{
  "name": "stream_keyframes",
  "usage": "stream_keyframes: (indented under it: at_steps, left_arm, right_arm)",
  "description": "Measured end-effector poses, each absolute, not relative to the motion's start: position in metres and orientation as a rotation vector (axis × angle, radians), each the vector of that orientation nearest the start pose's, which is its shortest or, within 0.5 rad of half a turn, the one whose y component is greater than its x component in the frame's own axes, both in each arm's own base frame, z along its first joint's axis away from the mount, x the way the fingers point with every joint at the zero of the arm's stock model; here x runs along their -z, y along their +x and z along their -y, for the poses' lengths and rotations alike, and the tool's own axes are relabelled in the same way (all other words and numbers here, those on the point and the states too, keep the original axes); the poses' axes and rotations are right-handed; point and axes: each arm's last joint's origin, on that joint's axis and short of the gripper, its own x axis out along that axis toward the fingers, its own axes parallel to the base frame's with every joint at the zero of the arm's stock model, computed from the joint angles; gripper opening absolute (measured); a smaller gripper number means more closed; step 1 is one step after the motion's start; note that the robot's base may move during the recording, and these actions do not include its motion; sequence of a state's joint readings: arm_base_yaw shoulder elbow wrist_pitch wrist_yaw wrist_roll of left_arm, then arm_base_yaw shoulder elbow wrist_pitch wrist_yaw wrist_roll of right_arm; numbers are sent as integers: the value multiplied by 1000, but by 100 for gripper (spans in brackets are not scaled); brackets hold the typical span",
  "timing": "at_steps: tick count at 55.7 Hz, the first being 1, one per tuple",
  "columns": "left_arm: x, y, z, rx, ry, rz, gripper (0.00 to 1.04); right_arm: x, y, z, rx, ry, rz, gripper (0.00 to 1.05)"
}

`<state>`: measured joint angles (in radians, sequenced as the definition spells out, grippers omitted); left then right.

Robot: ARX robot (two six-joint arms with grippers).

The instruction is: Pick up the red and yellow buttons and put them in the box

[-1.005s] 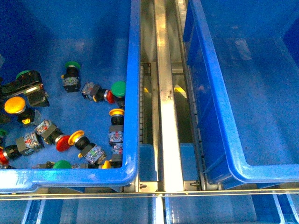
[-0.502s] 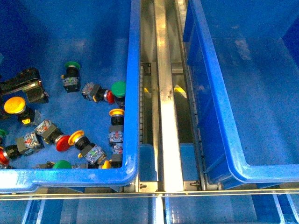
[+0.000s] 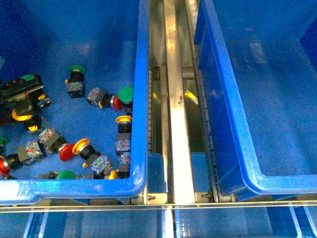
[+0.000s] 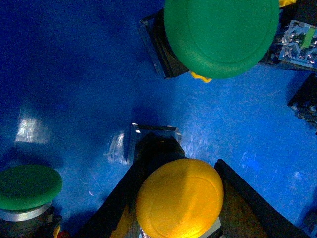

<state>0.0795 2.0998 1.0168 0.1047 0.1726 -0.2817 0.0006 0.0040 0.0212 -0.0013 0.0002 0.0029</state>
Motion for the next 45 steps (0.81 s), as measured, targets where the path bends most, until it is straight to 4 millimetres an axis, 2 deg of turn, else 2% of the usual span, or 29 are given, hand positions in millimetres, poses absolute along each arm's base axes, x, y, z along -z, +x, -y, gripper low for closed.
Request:
stream_keyframes:
  at_steps: [12,17,29,39,45]
  left_arm:
    - [-65,373,-26,-33,-398,-987,34]
    - [-74,370,-25,-10,-412,-977,34]
    - [-119,346,-19,104,-466,-915,34]
    - [-153,307,-3,237,-535,-916,34]
    - [-171,293,7,304,-558,-895,34]
  right_arm:
    - [-170,97,0,0,3,16,99]
    - [-170,97,0,0,3,16,99]
    - [-170,97,0,0,3,16,99]
    - [-170,97,0,0,3,16,99]
    - [-170,97,0,0,3,16,99]
